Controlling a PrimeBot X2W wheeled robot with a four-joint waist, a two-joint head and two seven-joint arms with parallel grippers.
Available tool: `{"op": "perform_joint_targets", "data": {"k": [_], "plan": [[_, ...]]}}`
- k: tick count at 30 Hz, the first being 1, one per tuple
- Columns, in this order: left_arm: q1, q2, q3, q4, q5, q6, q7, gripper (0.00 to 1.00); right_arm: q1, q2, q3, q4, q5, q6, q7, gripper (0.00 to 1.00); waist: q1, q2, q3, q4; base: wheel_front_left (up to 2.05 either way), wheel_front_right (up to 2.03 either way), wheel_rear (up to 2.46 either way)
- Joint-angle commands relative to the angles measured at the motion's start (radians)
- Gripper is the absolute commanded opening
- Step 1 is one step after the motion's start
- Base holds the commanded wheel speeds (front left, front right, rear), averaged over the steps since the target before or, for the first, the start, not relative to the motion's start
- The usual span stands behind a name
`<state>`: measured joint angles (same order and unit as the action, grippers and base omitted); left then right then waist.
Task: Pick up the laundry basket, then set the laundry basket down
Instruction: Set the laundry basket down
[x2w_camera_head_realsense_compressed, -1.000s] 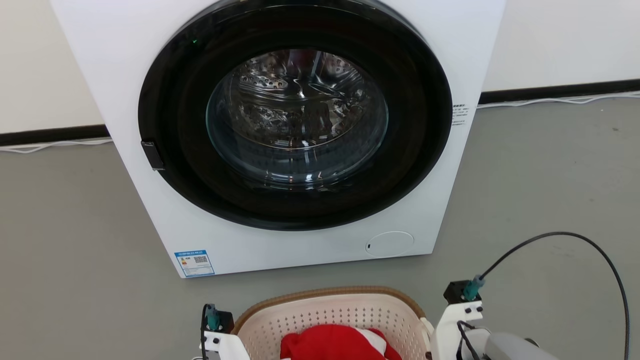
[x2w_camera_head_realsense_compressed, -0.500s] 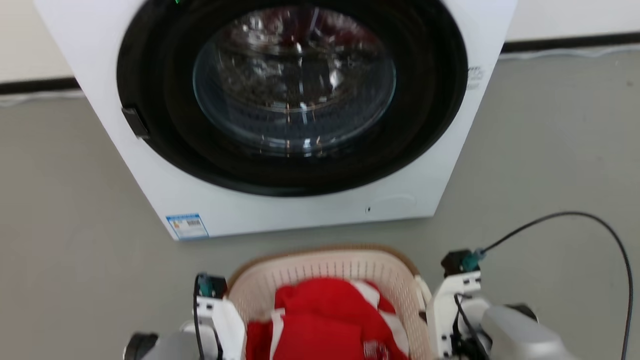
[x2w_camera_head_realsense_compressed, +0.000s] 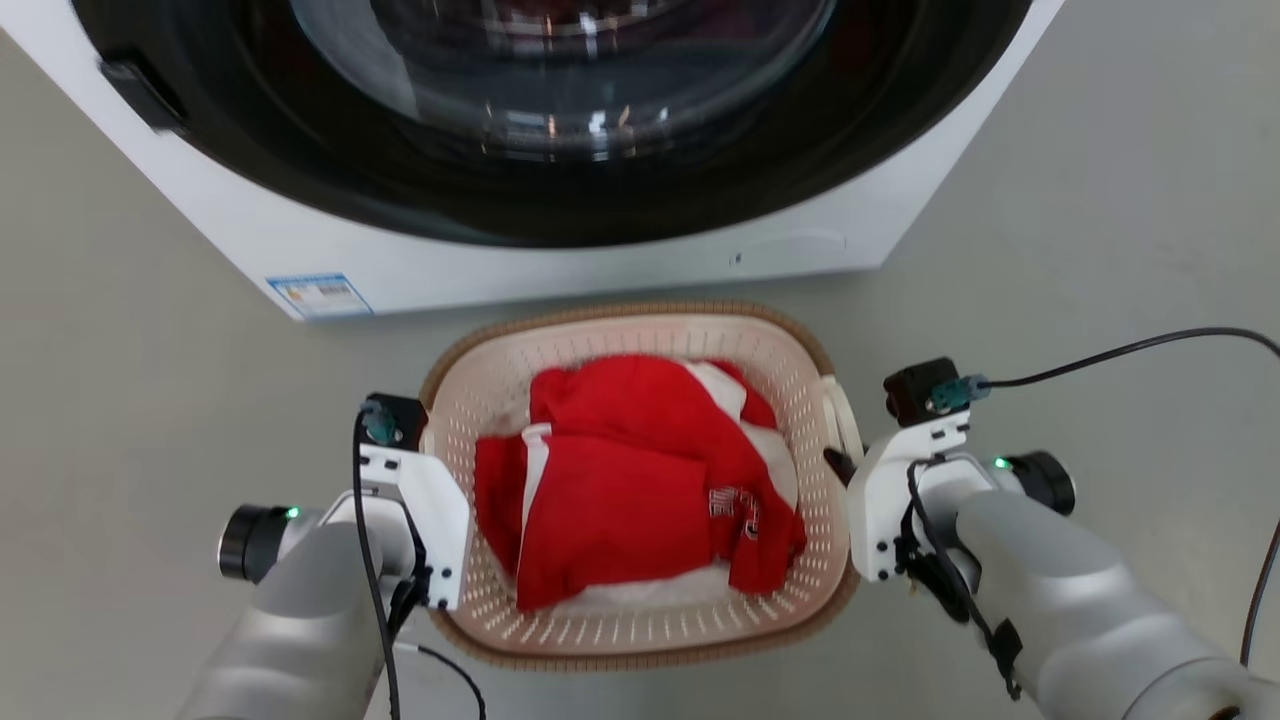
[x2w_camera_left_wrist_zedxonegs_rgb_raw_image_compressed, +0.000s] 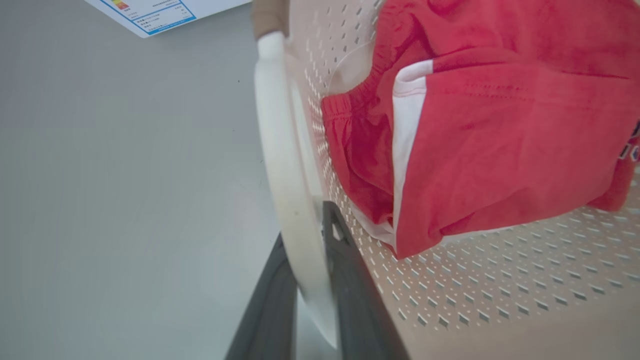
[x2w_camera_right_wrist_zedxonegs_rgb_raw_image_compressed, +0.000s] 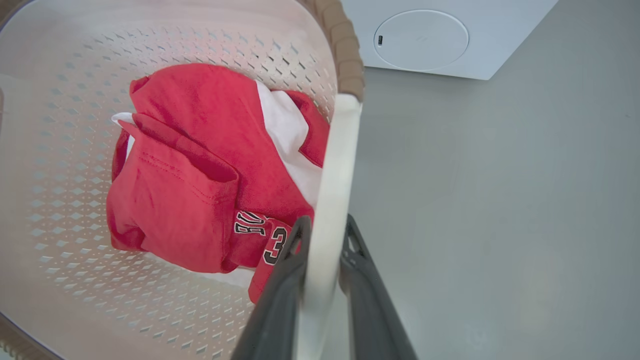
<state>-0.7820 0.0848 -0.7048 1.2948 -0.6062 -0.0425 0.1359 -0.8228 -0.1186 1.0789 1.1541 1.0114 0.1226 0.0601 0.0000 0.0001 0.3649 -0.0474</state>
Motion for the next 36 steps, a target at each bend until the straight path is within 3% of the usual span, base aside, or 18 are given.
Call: {"op": "perform_joint_targets", "data": {"k": [1, 18, 36], "plan": [[-0.047, 0.012, 0.013, -0.023, 0.015, 0.006, -0.023, 0.0, -0.011, 0.02, 0.021, -0.022, -0.022, 0.008, -0.029, 0.0, 0.0, -0.0001, 0.067, -0.004, 0.0, 0.0, 0.0], [-0.168, 0.016, -0.003, -0.017, 0.029, 0.024, -0.157, 0.0, -0.122, -0.001, 0.085, 0.004, -0.017, 0.008, -0.159, 0.0, 0.0, -0.0001, 0.274, 0.018, 0.0, 0.0, 0.0], [-0.25, 0.019, -0.019, -0.008, 0.025, 0.018, -0.151, 0.0, -0.217, -0.022, 0.131, 0.021, 0.013, 0.008, -0.174, 0.0, 0.0, -0.0001, 0.397, 0.019, 0.0, 0.0, 0.0]]}}
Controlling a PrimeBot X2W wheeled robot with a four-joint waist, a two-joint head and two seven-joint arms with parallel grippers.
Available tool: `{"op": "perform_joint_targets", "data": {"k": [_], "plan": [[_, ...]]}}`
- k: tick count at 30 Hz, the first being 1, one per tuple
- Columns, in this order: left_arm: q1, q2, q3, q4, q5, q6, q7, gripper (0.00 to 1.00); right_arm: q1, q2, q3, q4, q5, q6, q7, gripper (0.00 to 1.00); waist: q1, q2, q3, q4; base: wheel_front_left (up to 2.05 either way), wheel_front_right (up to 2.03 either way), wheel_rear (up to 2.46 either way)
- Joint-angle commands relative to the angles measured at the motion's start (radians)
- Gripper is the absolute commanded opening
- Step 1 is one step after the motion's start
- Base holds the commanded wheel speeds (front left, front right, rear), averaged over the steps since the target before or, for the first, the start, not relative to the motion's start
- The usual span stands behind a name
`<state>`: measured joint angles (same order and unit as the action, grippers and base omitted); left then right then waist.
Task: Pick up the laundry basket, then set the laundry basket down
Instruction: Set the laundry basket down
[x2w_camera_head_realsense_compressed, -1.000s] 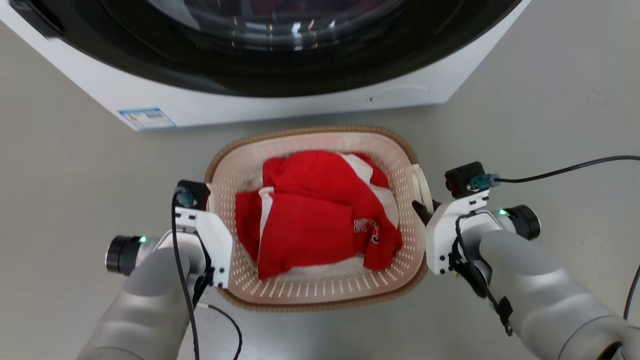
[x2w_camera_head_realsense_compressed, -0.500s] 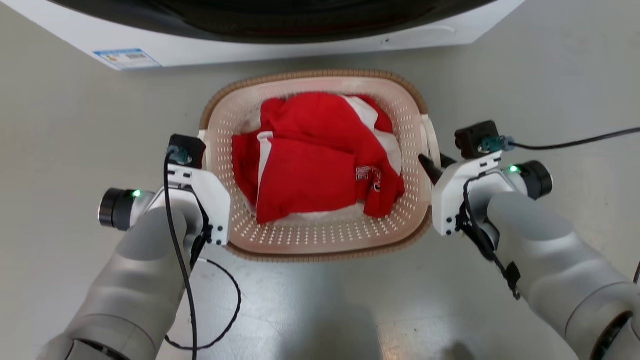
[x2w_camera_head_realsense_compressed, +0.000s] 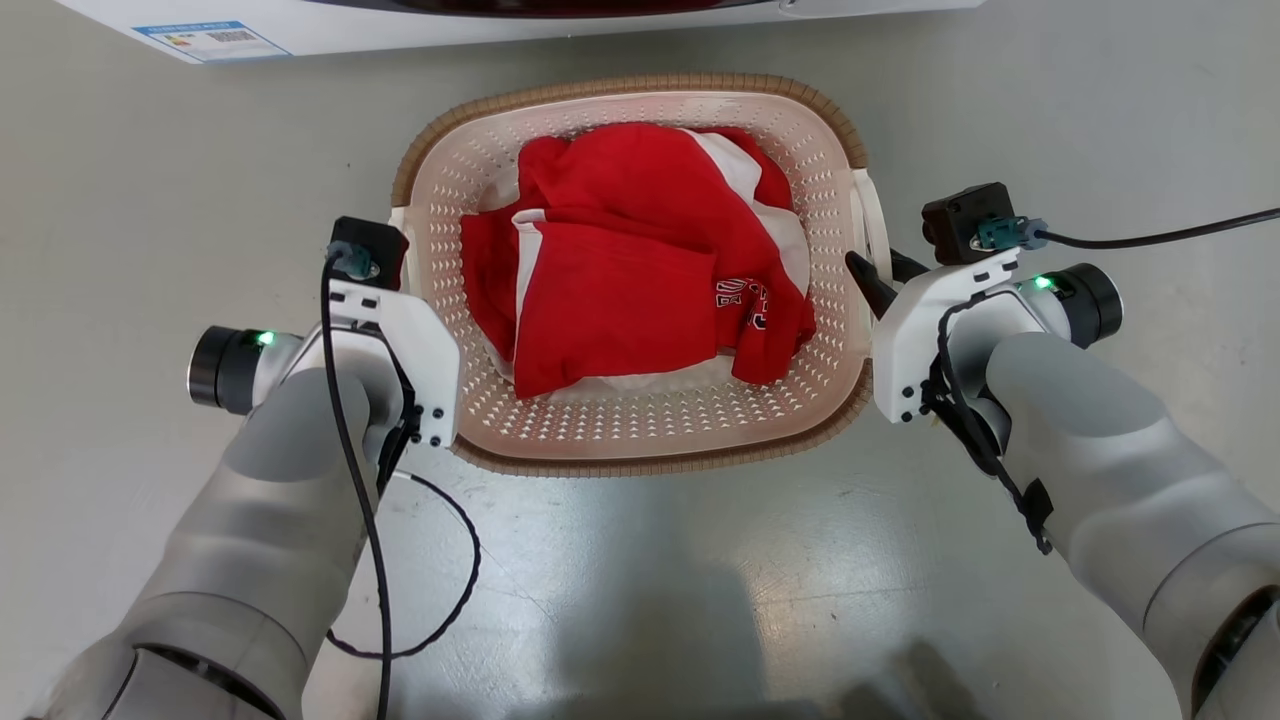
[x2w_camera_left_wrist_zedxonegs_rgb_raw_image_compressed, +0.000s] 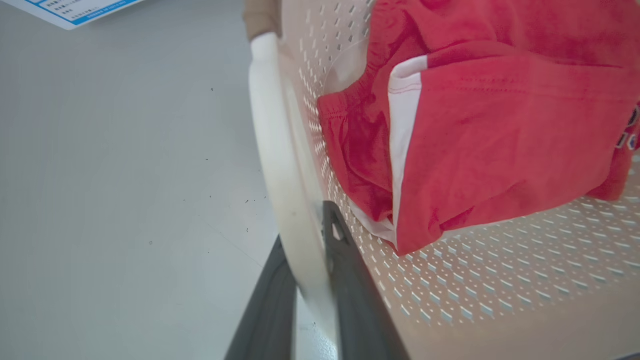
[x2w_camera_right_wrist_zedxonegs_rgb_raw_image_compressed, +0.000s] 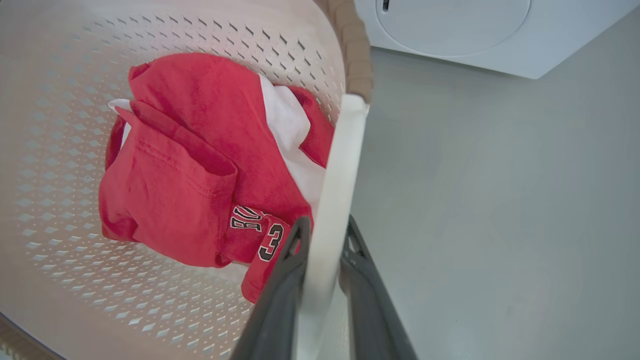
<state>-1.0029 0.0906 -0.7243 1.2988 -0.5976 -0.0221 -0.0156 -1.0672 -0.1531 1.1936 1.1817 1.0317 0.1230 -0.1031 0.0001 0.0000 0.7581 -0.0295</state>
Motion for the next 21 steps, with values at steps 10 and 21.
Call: {"op": "perform_joint_targets", "data": {"k": [10, 21], "plan": [[-0.054, 0.033, -0.013, -0.01, 0.013, -0.013, 0.042, 0.0, 0.015, 0.022, 0.032, -0.002, 0.017, 0.008, -0.013, 0.0, -0.0001, 0.0, 0.035, -0.016, 0.0, 0.0, 0.0], [-0.063, 0.044, -0.024, -0.009, 0.009, -0.004, 0.055, 0.0, 0.006, 0.03, 0.046, 0.007, 0.038, 0.008, -0.019, 0.0, -0.0001, 0.0, 0.052, -0.021, 0.0, 0.0, 0.0]]}}
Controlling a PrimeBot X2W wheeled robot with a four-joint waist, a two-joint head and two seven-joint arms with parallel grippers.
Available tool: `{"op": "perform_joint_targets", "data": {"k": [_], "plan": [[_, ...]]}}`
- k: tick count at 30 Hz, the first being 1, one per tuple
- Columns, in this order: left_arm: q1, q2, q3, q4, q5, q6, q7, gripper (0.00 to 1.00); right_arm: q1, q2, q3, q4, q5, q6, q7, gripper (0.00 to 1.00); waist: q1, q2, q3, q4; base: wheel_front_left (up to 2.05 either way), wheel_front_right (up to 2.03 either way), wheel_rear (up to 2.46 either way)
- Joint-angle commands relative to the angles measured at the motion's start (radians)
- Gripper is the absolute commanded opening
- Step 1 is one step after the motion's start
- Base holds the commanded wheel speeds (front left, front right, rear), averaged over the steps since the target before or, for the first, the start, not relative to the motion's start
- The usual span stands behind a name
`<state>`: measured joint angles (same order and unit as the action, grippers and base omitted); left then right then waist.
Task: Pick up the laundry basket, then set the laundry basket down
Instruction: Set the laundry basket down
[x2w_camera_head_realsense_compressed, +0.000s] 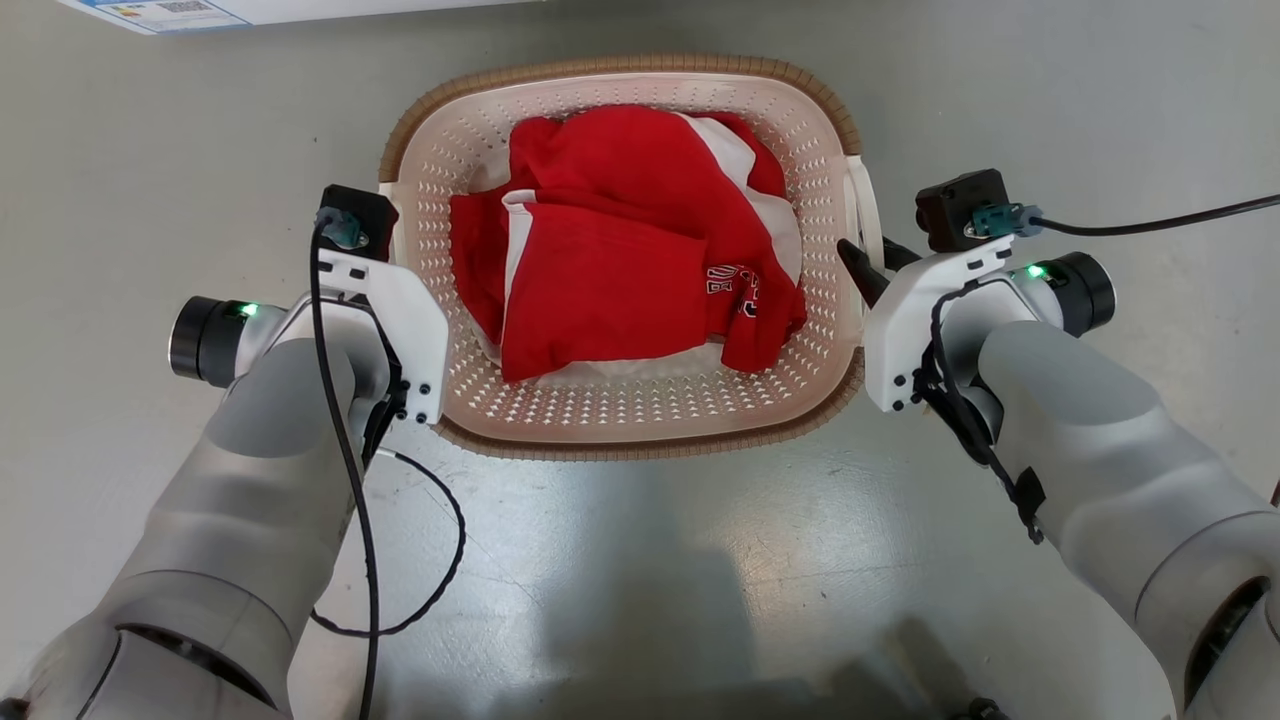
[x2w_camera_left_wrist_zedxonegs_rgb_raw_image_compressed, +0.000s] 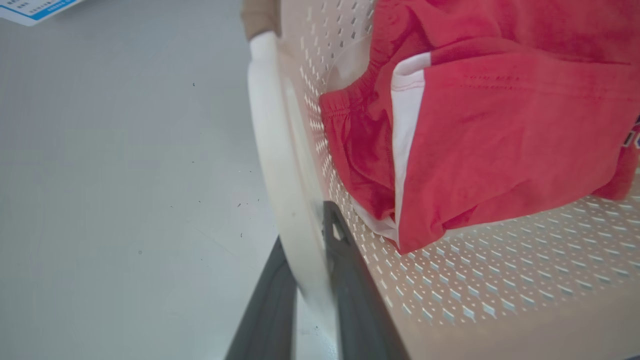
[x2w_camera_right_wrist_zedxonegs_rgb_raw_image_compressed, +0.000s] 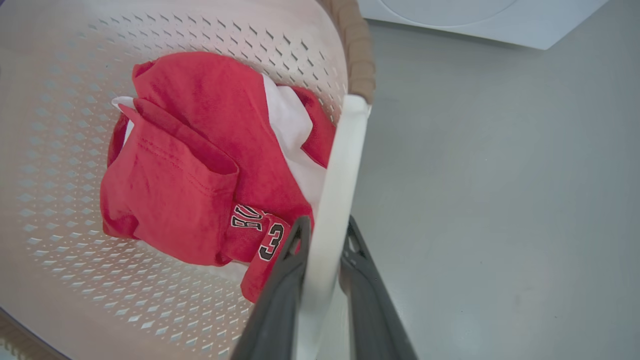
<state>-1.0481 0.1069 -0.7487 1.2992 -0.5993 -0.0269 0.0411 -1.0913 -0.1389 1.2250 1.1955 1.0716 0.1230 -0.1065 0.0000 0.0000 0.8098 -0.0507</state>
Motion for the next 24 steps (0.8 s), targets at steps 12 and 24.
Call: {"op": "perform_joint_targets", "data": {"k": [12, 24], "plan": [[-0.024, 0.031, 0.005, -0.009, -0.007, 0.029, 0.012, 0.66, 0.013, 0.026, 0.026, 0.032, -0.005, 0.008, -0.056, 1.0, 0.0, 0.0, 0.004, -0.005, 0.0, 0.0, 0.0], [-0.011, 0.023, 0.017, -0.009, -0.037, 0.067, 0.017, 1.0, 0.003, 0.043, 0.025, 0.073, -0.007, 0.008, -0.111, 1.0, 0.0, 0.0, -0.021, -0.001, 0.0, 0.0, 0.0]]}}
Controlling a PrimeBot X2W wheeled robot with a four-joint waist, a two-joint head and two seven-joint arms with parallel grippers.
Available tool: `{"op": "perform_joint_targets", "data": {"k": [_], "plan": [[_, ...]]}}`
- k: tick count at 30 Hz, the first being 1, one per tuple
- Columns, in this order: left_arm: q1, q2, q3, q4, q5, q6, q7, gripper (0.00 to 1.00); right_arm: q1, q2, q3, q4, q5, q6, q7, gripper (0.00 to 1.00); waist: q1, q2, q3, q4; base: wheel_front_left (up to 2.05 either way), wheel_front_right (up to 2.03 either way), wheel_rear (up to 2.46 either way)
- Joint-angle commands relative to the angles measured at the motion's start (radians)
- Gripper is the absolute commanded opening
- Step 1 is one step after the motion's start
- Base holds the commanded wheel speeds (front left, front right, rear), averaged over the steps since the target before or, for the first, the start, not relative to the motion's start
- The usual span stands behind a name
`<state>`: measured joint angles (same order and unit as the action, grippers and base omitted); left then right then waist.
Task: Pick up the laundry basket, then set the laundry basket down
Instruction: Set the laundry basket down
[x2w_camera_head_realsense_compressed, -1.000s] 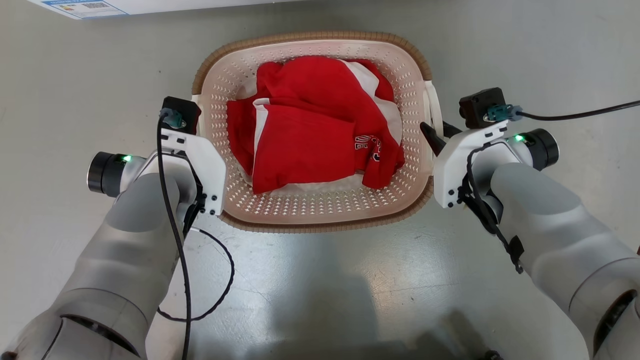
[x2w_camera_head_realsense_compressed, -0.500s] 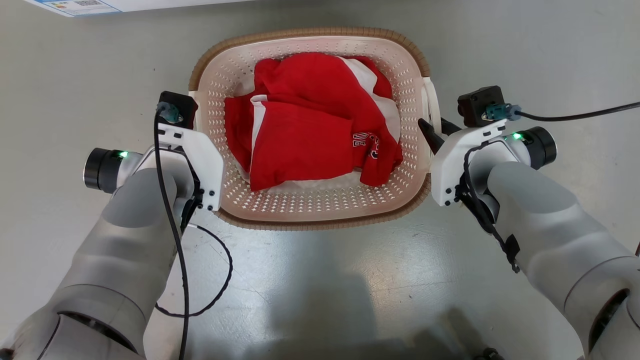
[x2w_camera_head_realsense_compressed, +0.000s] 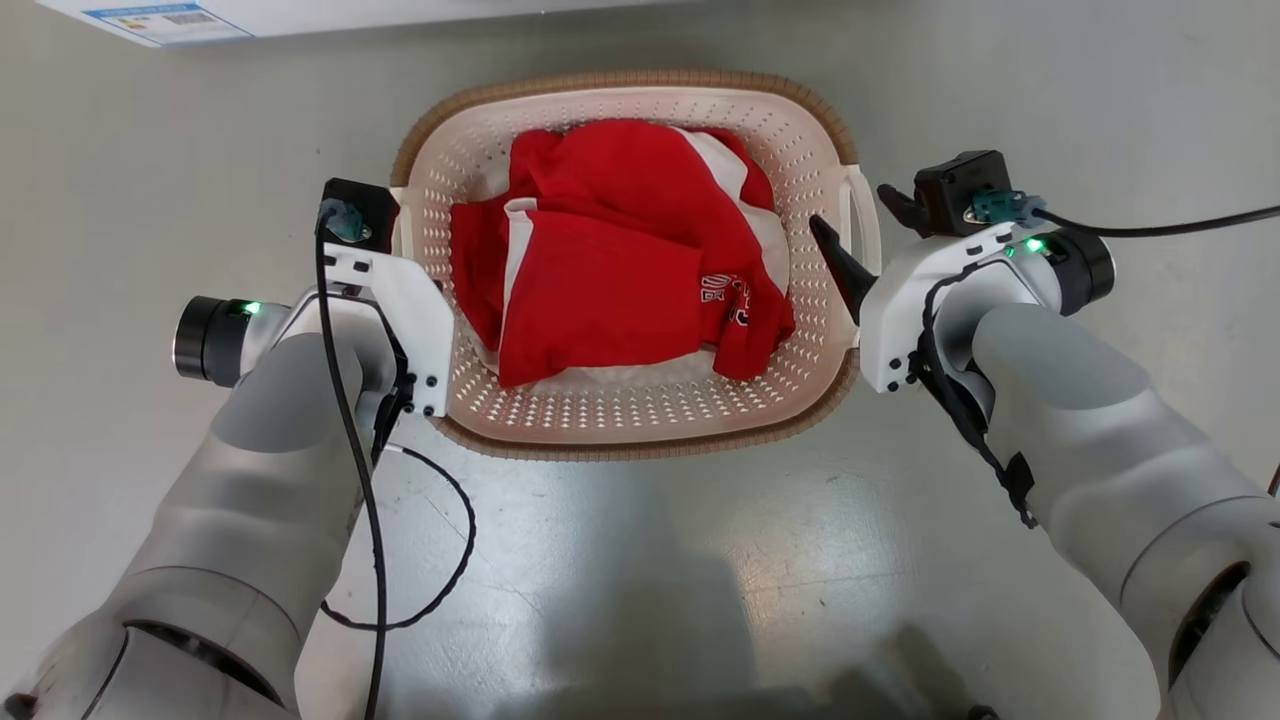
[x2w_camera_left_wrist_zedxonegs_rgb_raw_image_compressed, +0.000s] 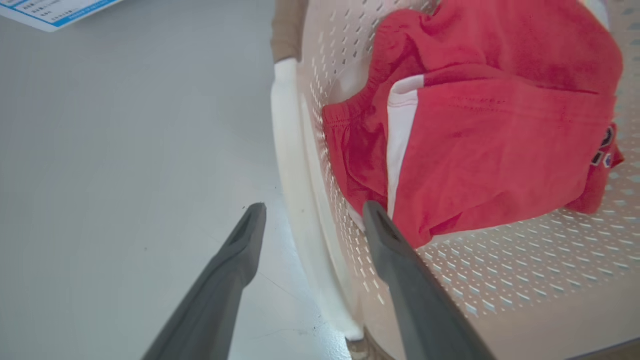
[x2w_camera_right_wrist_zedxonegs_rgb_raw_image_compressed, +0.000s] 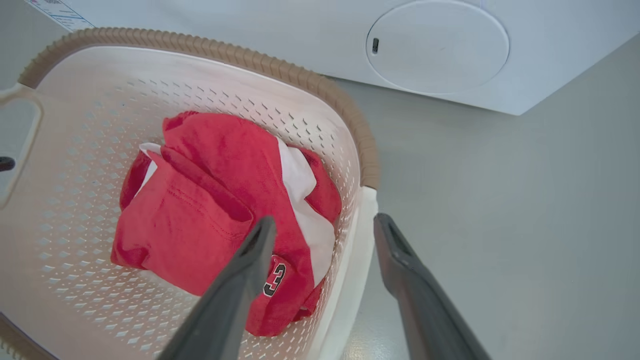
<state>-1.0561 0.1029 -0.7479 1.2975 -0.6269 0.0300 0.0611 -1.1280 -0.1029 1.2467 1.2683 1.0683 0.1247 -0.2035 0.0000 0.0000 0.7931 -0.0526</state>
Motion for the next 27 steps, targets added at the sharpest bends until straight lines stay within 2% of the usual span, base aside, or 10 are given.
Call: {"op": "perform_joint_targets", "data": {"k": [1, 8, 11, 15, 26, 27], "plan": [[0.0, 0.026, 0.018, -0.007, -0.012, 0.015, -0.009, 1.0, 0.041, 0.008, 0.001, 0.002, -0.003, 0.006, -0.02, 1.0, 0.0, 0.0, -0.012, 0.003, 0.0, 0.0, 0.0], [0.042, 0.017, 0.037, -0.007, -0.038, 0.024, -0.089, 1.0, 0.062, 0.008, -0.022, 0.013, -0.021, 0.006, -0.056, 1.0, 0.0, 0.0, -0.094, 0.006, 0.0, 0.0, 0.0], [0.068, 0.013, 0.053, -0.007, -0.056, 0.02, -0.139, 1.0, 0.054, 0.003, -0.065, -0.001, -0.045, 0.006, -0.058, 1.0, 0.0, 0.0, -0.143, 0.003, 0.0, 0.0, 0.0], [0.106, 0.003, 0.061, -0.007, -0.068, 0.018, -0.214, 1.0, 0.066, -0.025, -0.165, -0.059, -0.118, 0.006, -0.058, 1.0, 0.0, 0.0, -0.221, 0.004, 0.0, 0.0, 0.0], [0.205, -0.026, 0.049, -0.022, -0.072, -0.019, -0.308, 1.0, 0.243, -0.099, -0.518, -0.215, -0.435, 0.006, -0.058, 1.0, 0.0, 0.0, -0.451, 0.027, 0.0, 0.0, 0.0], [0.205, -0.026, 0.049, -0.022, -0.072, -0.019, -0.308, 1.0, 0.243, -0.099, -0.518, -0.215, -0.435, 0.006, -0.058, 1.0, 0.0, 0.0, -0.451, 0.027, 0.0, 0.0, 0.0]]}}
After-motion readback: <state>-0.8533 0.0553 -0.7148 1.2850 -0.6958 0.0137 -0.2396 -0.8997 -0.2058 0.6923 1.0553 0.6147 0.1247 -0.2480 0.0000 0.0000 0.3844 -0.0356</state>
